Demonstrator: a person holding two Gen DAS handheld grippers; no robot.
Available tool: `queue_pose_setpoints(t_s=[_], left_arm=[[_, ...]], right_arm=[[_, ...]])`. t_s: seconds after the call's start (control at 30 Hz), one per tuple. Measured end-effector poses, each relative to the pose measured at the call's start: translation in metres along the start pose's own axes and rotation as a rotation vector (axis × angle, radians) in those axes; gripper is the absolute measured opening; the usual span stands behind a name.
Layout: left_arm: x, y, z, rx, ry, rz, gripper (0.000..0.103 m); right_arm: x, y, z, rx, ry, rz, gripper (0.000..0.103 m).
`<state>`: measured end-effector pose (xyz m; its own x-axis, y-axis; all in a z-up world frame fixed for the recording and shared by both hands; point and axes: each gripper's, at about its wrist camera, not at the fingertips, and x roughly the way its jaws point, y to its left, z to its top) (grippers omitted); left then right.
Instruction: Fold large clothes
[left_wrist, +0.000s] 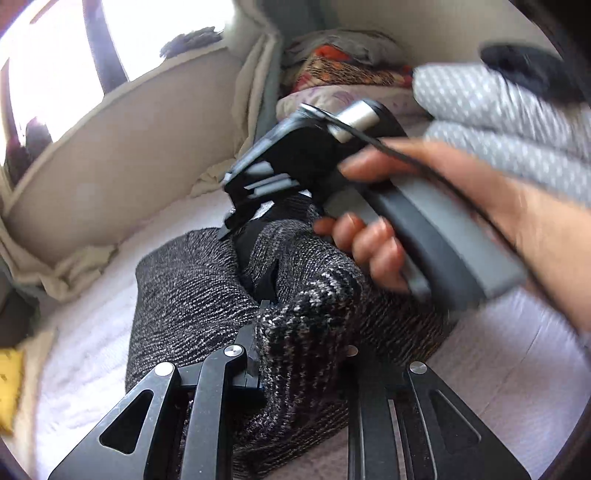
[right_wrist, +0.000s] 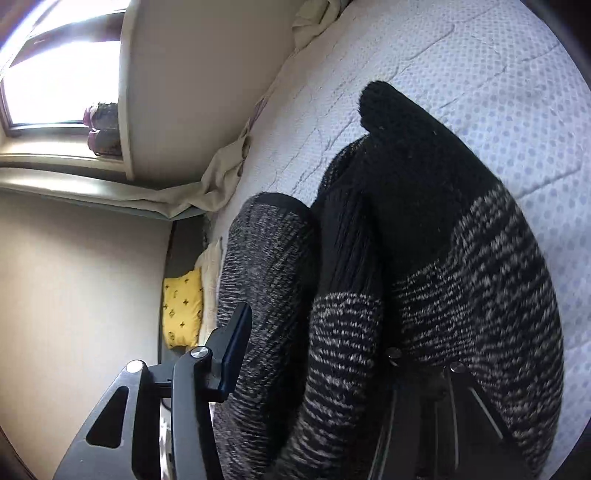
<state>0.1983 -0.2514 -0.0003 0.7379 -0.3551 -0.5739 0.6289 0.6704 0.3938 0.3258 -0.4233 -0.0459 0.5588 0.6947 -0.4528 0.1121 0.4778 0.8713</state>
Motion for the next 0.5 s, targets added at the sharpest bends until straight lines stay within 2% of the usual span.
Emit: queue_pose_setpoints(t_s=[0.07, 0.17, 0.2, 0.27, 0.37, 0.43, 0.5], left_arm=[[0.001, -0.013, -0.007, 0.070, -0.005, 0.038, 0.022], [0.005, -0.032, -0.018, 0.170, -0.009, 0.090, 0.023], [0.007, -0.036, -0.020, 0.192, -0.012, 0.107, 0.023], [0.008, -0.037, -0.022, 0.187, -0.014, 0.111, 0.023], [0.009, -0.035, -0.020, 0.164, -0.023, 0.116, 0.023], [0.009, -0.034, -0.021, 0.161, -0.032, 0.121, 0.023], [0.009, -0.035, -0.023, 0.176, -0.039, 0.131, 0.023]], right_arm=[[-0.003, 0.002, 0.004, -0.024, 0.013, -0.001, 0.050], [-0.001, 0.003, 0.009, -0.001, 0.032, 0.035, 0.059], [0.000, 0.003, 0.010, 0.003, 0.035, 0.016, 0.059], [-0.012, 0.013, 0.012, -0.051, -0.010, -0.111, 0.059], [-0.033, 0.035, 0.018, -0.100, -0.112, -0.192, 0.061], [-0.045, 0.044, 0.019, -0.115, -0.153, -0.156, 0.060], [-0.042, 0.048, 0.019, -0.111, -0.103, -0.071, 0.060]])
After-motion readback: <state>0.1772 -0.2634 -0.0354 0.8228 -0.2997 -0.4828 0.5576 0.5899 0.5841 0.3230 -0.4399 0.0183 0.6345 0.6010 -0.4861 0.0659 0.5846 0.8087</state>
